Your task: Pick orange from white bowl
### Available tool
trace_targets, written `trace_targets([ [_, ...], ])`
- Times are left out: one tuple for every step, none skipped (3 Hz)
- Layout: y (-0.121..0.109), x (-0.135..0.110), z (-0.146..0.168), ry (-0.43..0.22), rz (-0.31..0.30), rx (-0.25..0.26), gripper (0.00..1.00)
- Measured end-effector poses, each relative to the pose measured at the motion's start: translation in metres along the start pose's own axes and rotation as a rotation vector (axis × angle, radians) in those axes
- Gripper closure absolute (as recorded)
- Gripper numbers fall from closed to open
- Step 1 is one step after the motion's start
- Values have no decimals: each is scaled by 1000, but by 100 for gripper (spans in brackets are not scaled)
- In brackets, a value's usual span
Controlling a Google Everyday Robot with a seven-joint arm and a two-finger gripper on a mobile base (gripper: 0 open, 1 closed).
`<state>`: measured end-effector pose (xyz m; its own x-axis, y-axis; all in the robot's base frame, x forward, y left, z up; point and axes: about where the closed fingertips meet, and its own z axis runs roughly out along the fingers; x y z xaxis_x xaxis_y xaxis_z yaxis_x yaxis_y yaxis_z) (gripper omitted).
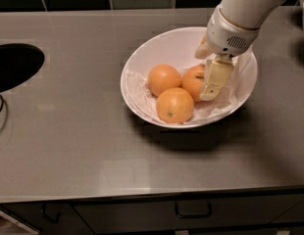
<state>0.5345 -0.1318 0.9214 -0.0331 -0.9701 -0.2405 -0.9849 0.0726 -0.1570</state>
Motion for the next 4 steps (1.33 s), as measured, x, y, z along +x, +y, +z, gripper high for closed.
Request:
trace_targets([
  [-3,-1,5,-13,-9,-11,23],
  [-5,-1,11,-20,-19,-26,24],
  [-6,0,18,-22,-32,-42,25],
  [-5,6,29,-12,-54,-44,27],
])
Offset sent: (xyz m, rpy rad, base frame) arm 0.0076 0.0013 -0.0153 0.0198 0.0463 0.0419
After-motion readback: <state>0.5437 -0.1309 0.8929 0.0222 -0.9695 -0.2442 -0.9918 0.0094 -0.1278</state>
